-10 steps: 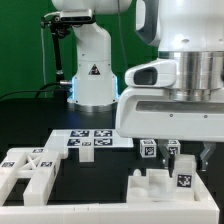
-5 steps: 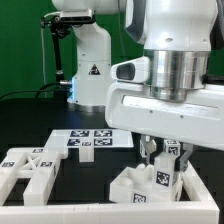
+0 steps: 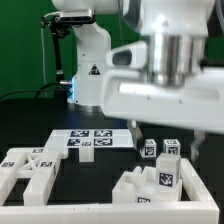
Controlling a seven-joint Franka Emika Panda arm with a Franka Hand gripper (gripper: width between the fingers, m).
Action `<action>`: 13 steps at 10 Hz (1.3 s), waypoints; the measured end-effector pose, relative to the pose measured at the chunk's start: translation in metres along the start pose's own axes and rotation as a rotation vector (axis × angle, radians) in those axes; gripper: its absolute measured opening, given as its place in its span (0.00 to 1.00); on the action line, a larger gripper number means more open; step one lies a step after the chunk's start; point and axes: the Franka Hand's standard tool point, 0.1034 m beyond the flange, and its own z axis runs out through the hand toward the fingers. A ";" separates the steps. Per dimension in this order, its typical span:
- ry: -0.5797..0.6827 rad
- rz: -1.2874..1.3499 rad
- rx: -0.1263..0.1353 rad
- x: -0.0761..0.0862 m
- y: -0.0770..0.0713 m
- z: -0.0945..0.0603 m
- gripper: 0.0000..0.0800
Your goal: Assemble chair
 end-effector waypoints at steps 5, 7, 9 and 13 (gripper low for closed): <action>-0.004 -0.048 0.000 0.004 0.037 -0.013 0.81; 0.011 -0.071 0.007 0.004 0.039 -0.012 0.81; 0.060 -0.197 0.021 -0.031 0.086 0.007 0.81; 0.078 -0.212 0.005 -0.052 0.131 0.040 0.81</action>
Offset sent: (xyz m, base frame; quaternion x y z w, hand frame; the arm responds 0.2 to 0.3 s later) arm 0.0000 0.0000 0.0000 0.0000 0.0000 0.0000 1.0000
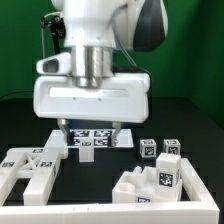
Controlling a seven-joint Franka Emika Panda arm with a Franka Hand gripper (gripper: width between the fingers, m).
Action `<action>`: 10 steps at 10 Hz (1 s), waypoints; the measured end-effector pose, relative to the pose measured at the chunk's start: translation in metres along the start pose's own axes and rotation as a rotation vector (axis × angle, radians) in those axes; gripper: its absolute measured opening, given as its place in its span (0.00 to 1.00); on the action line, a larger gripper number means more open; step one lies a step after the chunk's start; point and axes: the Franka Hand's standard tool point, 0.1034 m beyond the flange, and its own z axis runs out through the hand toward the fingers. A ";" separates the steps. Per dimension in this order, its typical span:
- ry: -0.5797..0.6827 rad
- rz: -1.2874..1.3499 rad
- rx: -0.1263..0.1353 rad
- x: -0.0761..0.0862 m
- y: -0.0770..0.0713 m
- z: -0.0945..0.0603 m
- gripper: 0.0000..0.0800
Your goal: Assemble chair
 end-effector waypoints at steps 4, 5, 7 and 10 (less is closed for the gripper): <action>0.038 -0.123 -0.026 -0.010 0.021 0.010 0.81; 0.024 -0.162 -0.035 -0.021 0.029 0.015 0.81; -0.004 -0.188 -0.032 -0.023 0.030 0.017 0.81; -0.087 -0.185 -0.019 -0.028 0.026 0.019 0.81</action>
Offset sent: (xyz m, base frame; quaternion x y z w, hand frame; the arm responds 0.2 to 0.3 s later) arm -0.0455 -0.0118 -0.0416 0.0405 0.0307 -0.1236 0.9910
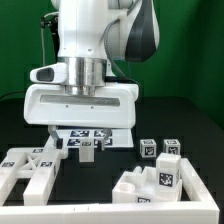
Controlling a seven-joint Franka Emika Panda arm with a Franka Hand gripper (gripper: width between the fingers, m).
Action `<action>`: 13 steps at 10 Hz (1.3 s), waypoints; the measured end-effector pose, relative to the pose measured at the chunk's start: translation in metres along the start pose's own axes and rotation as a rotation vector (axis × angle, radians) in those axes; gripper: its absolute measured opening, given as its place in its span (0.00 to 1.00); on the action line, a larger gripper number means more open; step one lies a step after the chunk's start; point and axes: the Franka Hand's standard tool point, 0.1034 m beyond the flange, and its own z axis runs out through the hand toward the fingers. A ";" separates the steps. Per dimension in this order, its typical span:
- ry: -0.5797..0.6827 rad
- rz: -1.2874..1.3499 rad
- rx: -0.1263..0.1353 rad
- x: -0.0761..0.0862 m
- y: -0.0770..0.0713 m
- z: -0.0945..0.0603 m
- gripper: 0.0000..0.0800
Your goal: Assemble chair
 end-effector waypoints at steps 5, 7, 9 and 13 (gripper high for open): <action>-0.325 -0.214 -0.020 -0.010 -0.006 0.007 0.81; -0.435 -0.211 -0.035 -0.014 -0.007 0.006 0.81; -0.542 -0.212 -0.040 -0.013 -0.009 0.008 0.81; -0.754 -0.201 -0.052 -0.027 -0.004 0.018 0.81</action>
Offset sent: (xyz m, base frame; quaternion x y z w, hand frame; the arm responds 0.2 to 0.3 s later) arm -0.0003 0.0013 -0.0066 -0.0357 -0.1228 -0.1563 0.9794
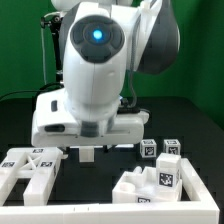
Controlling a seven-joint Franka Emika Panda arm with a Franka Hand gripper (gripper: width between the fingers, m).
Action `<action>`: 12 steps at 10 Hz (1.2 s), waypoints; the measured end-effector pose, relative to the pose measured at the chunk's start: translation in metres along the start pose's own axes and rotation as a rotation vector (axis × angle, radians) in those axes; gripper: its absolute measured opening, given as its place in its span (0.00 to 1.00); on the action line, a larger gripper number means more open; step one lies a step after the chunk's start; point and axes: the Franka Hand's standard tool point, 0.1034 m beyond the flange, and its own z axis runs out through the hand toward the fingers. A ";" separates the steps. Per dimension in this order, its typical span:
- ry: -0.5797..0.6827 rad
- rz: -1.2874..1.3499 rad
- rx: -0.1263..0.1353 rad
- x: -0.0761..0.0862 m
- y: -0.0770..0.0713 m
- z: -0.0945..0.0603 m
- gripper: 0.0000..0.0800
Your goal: Assemble chair
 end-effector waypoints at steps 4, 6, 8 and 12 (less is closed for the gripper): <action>-0.244 0.015 0.019 -0.008 0.001 0.011 0.81; -0.371 0.028 0.025 -0.009 0.001 0.022 0.81; -0.367 0.032 0.022 -0.005 -0.001 0.025 0.81; -0.383 0.066 0.017 -0.008 -0.002 0.033 0.81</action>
Offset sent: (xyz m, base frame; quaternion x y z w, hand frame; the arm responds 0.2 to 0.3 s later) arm 0.0000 0.0000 0.0000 0.0000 -0.1938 0.0000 0.9810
